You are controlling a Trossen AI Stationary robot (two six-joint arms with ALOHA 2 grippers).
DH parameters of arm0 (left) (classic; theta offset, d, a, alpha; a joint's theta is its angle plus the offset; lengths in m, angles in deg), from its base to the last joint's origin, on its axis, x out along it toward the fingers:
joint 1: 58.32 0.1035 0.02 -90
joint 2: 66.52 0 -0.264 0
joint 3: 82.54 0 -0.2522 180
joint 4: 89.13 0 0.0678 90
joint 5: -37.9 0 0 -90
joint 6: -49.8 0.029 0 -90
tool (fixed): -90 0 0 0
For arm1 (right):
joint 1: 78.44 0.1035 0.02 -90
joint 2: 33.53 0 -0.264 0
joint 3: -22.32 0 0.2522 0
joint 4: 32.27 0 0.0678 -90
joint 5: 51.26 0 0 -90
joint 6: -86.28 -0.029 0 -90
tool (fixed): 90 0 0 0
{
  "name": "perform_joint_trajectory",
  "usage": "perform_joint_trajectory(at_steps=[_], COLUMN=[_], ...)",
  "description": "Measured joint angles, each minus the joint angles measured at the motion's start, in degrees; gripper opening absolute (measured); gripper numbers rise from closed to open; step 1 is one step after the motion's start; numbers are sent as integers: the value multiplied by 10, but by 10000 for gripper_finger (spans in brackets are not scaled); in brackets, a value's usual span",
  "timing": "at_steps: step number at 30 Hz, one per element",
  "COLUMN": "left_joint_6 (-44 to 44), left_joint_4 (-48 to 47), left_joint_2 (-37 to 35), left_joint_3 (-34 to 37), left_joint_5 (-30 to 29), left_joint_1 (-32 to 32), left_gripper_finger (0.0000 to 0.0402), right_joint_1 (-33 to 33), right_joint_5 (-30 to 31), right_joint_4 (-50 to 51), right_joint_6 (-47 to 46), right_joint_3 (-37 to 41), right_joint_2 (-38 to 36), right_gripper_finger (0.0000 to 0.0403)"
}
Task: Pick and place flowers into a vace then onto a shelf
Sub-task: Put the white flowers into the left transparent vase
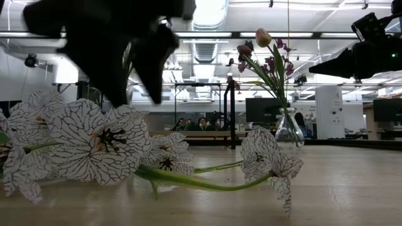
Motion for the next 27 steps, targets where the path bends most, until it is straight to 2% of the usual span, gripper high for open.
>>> perform_joint_trajectory(at_steps=[9,17,22,27], left_joint_6=[2,111,118,134], left_joint_4=[29,88,96,154], left_joint_2=[0,0,0,0], left_joint_3=[62,91,101,122], left_joint_5=[5,5,4,4], left_joint_1=[0,-3,-3,-3], left_gripper_finger=[330,329,329,329], right_joint_1=[0,0,0,0], right_joint_5=[0,0,0,0], right_joint_4=[0,0,0,0], right_joint_6=[0,0,0,0], right_joint_3=[0,0,0,0], right_joint_2=[0,0,0,0], right_gripper_finger=[68,68,68,68])
